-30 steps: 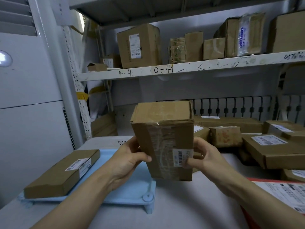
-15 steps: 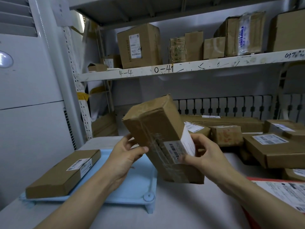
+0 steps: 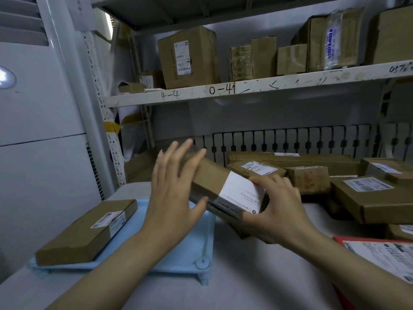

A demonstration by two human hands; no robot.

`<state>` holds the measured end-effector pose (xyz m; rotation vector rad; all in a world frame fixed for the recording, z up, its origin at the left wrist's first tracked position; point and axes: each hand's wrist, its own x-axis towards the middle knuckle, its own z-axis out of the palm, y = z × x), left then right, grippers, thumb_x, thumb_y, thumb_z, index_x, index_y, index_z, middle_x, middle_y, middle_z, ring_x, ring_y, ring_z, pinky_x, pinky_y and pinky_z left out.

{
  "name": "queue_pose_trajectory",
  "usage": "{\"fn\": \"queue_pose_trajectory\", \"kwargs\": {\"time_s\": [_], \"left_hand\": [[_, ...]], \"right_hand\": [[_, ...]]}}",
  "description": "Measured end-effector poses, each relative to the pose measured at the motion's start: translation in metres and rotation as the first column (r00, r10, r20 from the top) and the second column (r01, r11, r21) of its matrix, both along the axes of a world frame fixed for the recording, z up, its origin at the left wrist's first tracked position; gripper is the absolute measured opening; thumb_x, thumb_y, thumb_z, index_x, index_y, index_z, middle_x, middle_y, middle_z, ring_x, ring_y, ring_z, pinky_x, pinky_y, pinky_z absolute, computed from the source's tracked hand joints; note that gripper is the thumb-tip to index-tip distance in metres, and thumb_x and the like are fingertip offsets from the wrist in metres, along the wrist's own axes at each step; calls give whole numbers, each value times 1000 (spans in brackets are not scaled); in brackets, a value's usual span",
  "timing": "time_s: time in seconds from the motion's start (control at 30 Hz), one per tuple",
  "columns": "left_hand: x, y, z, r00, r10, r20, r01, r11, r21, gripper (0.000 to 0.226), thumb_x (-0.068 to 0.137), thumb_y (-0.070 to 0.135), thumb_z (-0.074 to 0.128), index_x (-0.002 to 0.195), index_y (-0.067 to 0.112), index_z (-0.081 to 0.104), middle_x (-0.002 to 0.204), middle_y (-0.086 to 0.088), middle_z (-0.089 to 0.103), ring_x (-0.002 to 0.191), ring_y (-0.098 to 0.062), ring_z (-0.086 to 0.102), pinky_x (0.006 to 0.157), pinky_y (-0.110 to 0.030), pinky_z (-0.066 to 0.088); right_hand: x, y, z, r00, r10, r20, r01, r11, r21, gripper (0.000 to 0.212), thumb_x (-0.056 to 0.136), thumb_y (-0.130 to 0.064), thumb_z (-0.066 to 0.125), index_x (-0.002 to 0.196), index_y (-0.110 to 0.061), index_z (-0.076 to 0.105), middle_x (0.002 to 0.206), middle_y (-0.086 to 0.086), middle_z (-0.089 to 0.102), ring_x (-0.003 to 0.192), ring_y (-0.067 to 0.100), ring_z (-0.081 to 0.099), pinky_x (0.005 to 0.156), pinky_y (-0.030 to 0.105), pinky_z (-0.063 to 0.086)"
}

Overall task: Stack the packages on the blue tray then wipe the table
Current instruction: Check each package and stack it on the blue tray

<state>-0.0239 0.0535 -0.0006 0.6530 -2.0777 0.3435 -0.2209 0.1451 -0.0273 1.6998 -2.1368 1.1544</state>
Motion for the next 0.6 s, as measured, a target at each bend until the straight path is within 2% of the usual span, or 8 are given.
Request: {"fn": "queue_pose_trajectory", "kwargs": {"time_s": [0.13, 0.23, 0.37, 0.47, 0.6], "left_hand": [[-5, 4, 2, 957, 83, 277, -46, 990, -136, 87, 65, 32, 84, 142, 18, 46, 154, -5, 37, 148, -27, 24, 121, -52, 12], [-10, 7, 1, 914, 136, 381, -74, 982, -173, 83, 65, 33, 82, 140, 20, 50, 147, -1, 47, 143, -26, 35, 120, -51, 16], [-10, 2, 0, 928, 72, 365, -37, 994, -101, 74, 62, 32, 83, 130, 27, 53, 124, 9, 60, 117, -19, 53, 114, -37, 22], [-3, -3, 0, 954, 10, 301, -14, 1000, 11, 71, 63, 31, 85, 125, 32, 52, 119, 11, 60, 111, -17, 52, 101, -28, 27], [8, -12, -3, 977, -22, 211, -9, 989, 145, 64, 70, 32, 82, 126, 34, 51, 120, 15, 56, 111, -13, 45, 91, -26, 30]], "right_hand": [[2, 0, 1, 991, 26, -132, -26, 1000, -5, 75, 55, -56, 62, 126, -33, 56, 103, -14, 38, 101, 10, 32, 80, 32, 27], [4, 0, 0, 980, 32, -199, -39, 999, -34, 74, 54, -54, 61, 123, -28, 60, 100, -12, 39, 101, 15, 39, 77, 33, 25], [3, 1, -3, 968, 43, -245, -63, 995, -73, 70, 56, -53, 66, 121, -29, 60, 101, -9, 49, 101, 19, 45, 77, 34, 26], [-3, 4, -2, 965, 27, -263, -50, 995, -81, 78, 59, -64, 62, 130, -31, 53, 114, -9, 54, 107, 15, 41, 84, 32, 23], [-11, 5, -1, 985, -1, -172, -17, 995, -103, 95, 52, -72, 54, 139, -36, 38, 123, -12, 51, 115, 14, 42, 89, 30, 21]]}}
